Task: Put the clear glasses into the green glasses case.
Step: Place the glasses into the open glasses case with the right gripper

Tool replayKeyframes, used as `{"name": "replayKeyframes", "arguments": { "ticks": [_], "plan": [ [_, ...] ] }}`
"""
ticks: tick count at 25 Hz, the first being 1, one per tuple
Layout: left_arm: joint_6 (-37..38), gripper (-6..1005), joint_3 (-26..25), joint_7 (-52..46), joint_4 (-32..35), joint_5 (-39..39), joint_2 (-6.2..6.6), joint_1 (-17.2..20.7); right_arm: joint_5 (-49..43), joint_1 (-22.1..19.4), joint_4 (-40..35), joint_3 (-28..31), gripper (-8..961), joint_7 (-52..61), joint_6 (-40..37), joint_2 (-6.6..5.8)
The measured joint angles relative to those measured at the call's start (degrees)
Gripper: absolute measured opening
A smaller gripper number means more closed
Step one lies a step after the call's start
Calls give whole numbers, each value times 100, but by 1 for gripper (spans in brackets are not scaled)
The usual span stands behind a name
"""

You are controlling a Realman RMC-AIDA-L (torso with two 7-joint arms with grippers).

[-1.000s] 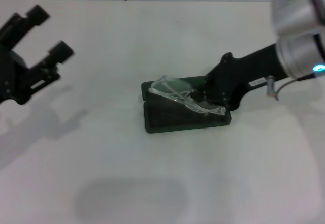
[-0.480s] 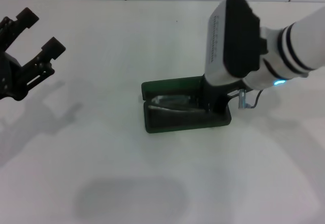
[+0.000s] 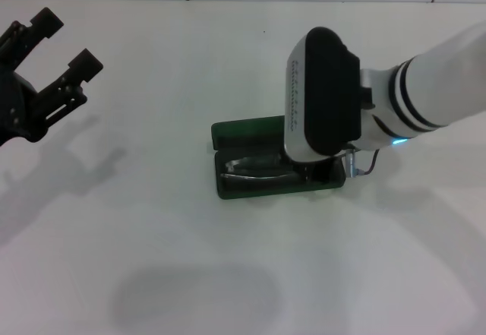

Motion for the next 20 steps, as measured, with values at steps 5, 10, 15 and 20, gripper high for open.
{"name": "replayKeyframes", "arguments": {
  "ticks": [5, 10, 15, 20],
  "plan": [
    [-3, 853, 29, 0, 0, 3, 2, 2, -39, -23, 3, -103, 118, 10, 130, 0],
    [-3, 853, 29, 1, 0, 30, -2, 14, -221, -123, -24, -252, 123, 17, 360, 0],
    [-5, 853, 27, 10, 0, 120, -1, 20, -361, -320, -194, -362, 128, 56, 546, 0],
    [-10, 853, 23, 5, -5, 148, 1, 42, -482, -529, -457, -376, 133, 58, 572, -1]
  ]
}}
